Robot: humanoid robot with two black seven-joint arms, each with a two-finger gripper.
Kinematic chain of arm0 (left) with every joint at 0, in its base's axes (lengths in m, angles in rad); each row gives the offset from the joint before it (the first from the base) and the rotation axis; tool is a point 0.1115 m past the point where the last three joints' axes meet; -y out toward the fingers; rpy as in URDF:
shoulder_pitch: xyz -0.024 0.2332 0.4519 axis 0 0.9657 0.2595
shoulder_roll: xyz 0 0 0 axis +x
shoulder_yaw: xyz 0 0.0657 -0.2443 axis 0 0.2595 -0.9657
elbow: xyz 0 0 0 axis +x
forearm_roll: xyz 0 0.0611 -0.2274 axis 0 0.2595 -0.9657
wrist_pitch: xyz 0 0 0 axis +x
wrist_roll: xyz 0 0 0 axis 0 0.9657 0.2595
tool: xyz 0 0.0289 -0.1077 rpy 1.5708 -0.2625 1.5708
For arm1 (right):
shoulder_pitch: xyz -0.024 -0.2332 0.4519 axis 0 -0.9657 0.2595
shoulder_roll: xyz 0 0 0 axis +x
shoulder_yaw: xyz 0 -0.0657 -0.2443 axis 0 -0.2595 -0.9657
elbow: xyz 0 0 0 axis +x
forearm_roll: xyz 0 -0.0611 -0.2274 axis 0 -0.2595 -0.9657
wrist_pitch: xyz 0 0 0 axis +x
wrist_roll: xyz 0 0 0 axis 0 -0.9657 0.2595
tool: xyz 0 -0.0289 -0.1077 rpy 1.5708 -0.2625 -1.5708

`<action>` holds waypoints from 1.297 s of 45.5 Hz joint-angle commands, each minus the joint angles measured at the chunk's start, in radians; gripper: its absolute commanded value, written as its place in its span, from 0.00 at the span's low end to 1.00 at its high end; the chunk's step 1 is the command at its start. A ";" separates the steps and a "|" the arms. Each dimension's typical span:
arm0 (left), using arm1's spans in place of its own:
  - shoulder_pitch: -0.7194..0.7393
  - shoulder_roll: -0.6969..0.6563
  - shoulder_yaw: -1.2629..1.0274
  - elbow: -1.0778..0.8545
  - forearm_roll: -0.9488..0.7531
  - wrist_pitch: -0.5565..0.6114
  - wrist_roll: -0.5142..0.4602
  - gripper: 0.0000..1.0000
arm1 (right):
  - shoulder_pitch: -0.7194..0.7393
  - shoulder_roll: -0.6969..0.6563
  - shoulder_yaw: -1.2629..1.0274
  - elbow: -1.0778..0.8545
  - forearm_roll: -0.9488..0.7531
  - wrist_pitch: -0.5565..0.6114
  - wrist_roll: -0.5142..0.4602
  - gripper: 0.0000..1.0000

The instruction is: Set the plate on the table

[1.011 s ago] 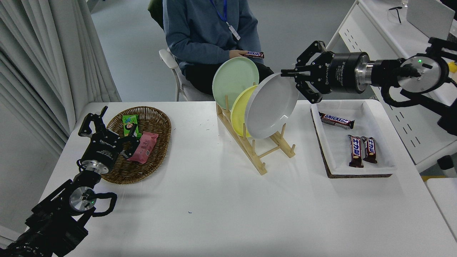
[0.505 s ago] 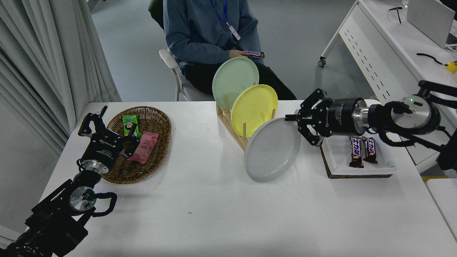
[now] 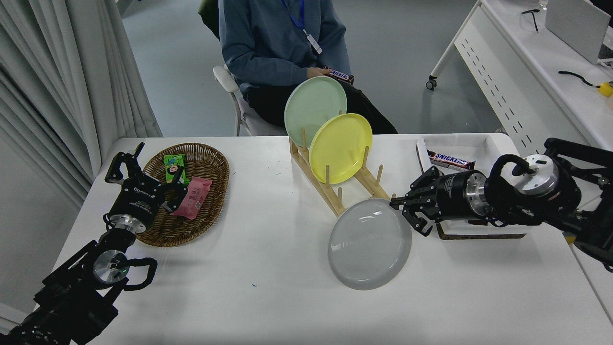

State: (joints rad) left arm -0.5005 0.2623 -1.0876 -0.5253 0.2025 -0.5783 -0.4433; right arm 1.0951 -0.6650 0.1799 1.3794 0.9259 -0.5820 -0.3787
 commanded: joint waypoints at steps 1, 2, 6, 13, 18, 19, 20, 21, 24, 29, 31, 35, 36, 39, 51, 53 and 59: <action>0.000 0.000 0.000 -0.001 0.000 0.000 0.000 1.00 | -0.014 0.071 0.072 -0.005 0.097 -0.203 0.003 0.00; 0.000 0.000 0.000 -0.001 0.000 0.000 0.000 1.00 | -0.014 0.074 0.076 -0.005 0.102 -0.203 0.003 0.00; 0.000 0.000 0.000 0.001 0.000 0.000 0.000 1.00 | -0.020 0.090 0.087 -0.010 0.110 -0.203 0.003 0.00; 0.000 0.000 0.000 0.001 0.000 0.000 0.000 1.00 | -0.026 0.159 0.102 -0.071 0.116 -0.203 0.003 0.00; 0.000 0.000 0.000 -0.001 0.000 0.000 0.000 1.00 | -0.038 0.228 0.116 -0.183 0.145 -0.203 -0.002 0.00; 0.000 0.000 0.000 -0.001 0.000 0.000 0.000 1.00 | -0.038 0.240 0.116 -0.203 0.148 -0.203 -0.002 0.00; 0.000 0.000 0.000 0.001 0.000 0.000 0.000 1.00 | -0.040 0.249 0.116 -0.221 0.148 -0.203 -0.002 0.00; 0.000 0.000 0.000 0.001 0.000 0.000 0.000 1.00 | -0.038 0.258 0.118 -0.238 0.149 -0.203 -0.002 0.00; -0.001 0.000 0.000 0.001 0.000 -0.002 0.000 1.00 | -0.040 0.289 0.119 -0.279 0.149 -0.203 -0.002 0.00; 0.000 0.000 0.000 -0.001 0.000 0.000 0.000 1.00 | -0.040 0.343 0.118 -0.329 0.151 -0.203 -0.002 0.00; 0.000 0.000 0.000 0.001 0.000 0.000 0.000 1.00 | -0.040 0.364 0.116 -0.345 0.149 -0.203 -0.002 0.00; 0.000 0.000 0.000 0.001 0.000 0.000 0.000 1.00 | -0.041 0.410 0.115 -0.385 0.145 -0.203 -0.002 0.00; -0.001 0.000 0.000 0.001 0.000 0.000 0.000 1.00 | -0.043 0.420 0.113 -0.396 0.145 -0.203 -0.002 0.00; 0.000 0.000 0.000 0.001 0.000 0.000 0.000 1.00 | -0.053 0.447 0.108 -0.424 0.143 -0.203 -0.002 0.00; 0.000 0.000 0.000 -0.001 0.000 0.000 0.000 1.00 | -0.092 0.515 0.101 -0.484 0.136 -0.203 0.000 0.00; 0.000 0.000 0.000 0.001 0.000 0.000 0.000 1.00 | -0.096 0.524 0.095 -0.480 0.136 -0.203 0.000 0.00; 0.000 0.000 0.000 0.001 0.000 0.000 0.000 1.00 | -0.112 0.541 0.084 -0.482 0.136 -0.203 0.000 0.00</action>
State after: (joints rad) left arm -0.5002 0.2623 -1.0876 -0.5252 0.2025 -0.5784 -0.4433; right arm 1.0118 -0.1739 0.2777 0.9230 1.0640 -0.7850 -0.3791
